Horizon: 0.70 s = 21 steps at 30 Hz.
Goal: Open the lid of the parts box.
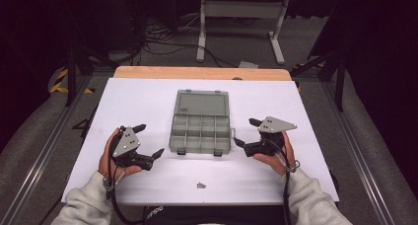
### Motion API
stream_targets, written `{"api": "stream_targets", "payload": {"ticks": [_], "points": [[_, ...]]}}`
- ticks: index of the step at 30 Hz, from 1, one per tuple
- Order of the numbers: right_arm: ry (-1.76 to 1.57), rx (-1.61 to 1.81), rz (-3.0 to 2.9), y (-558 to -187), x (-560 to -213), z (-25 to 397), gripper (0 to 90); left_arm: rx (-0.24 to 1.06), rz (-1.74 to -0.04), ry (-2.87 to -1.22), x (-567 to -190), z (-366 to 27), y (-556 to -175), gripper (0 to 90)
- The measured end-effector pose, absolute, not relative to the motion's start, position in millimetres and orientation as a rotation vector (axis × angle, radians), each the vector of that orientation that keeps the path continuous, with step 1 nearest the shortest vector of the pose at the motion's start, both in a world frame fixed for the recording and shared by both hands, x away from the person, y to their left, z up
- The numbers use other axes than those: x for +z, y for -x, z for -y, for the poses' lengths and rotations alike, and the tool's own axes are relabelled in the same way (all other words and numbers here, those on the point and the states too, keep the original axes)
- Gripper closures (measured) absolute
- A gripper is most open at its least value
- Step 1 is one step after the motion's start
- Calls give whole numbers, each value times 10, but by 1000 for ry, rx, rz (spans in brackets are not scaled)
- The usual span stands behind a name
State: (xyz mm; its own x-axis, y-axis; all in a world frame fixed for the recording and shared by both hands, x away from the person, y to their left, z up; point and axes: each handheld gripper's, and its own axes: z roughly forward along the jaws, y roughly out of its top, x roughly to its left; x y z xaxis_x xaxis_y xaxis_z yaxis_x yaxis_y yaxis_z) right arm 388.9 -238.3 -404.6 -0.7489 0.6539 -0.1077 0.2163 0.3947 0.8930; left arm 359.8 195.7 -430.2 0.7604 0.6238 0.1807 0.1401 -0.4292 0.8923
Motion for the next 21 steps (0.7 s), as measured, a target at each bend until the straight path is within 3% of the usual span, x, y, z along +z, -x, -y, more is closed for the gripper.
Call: {"api": "stream_targets", "payload": {"ticks": [11, 21], "points": [[-704, 1352, -2268, -3695, -4047, 2302, 159, 570, -613, -1963, -4445, -2145, -3338, 31], [-634, 1332, -2380, -3495, -4131, 2117, 260, 569, -613, -1968, -4483, -2184, -3260, 29]]}}
